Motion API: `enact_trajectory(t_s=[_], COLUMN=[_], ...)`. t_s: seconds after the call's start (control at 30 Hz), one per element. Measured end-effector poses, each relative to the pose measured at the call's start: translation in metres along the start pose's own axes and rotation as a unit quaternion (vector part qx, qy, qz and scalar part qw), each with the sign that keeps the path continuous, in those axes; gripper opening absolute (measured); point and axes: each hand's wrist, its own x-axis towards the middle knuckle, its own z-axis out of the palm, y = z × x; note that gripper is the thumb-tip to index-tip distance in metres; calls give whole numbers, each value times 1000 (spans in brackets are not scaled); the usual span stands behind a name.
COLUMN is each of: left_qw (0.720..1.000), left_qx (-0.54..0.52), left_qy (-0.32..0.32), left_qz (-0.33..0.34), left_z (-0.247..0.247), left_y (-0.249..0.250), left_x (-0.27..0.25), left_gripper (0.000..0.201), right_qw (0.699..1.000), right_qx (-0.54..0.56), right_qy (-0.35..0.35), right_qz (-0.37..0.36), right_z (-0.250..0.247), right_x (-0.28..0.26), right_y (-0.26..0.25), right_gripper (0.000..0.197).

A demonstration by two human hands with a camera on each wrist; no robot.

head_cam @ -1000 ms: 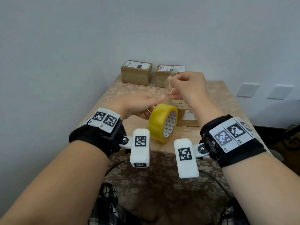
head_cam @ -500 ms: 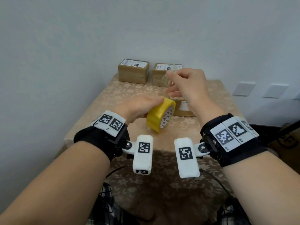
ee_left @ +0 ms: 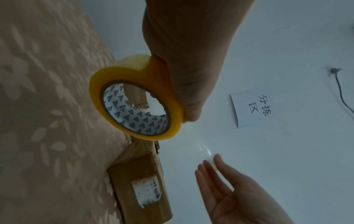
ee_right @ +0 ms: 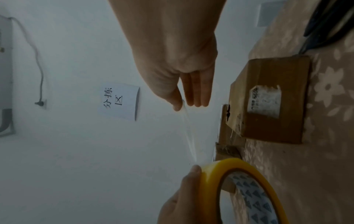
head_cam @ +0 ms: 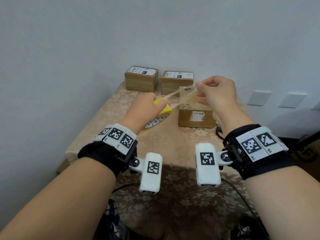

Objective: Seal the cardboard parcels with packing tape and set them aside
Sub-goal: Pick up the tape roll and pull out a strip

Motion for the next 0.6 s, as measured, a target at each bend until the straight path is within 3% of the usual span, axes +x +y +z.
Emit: enact_trajectory(t_s=[0.13, 0.3, 0.4, 0.6], left_qw=[1000, 997, 996, 988], left_qx=[-7, 17, 47, 122], left_qy=[-3, -43, -62, -82], left_qz=[26, 55, 44, 45], left_z=[2, 5, 8, 14], left_y=[2, 0, 3, 8], left_x=[0, 14, 32, 62], left_gripper=[45, 39, 44, 34], right_qw=[1000, 986, 967, 925], right_qx=[-24, -164, -253, -379], right_qy=[-10, -5, -7, -15], right_qz=[1, -26, -40, -39], right_z=[8, 11, 8, 8], right_x=[1, 8, 17, 39], right_y=[6, 21, 27, 35], right_gripper=[17, 22, 29, 18])
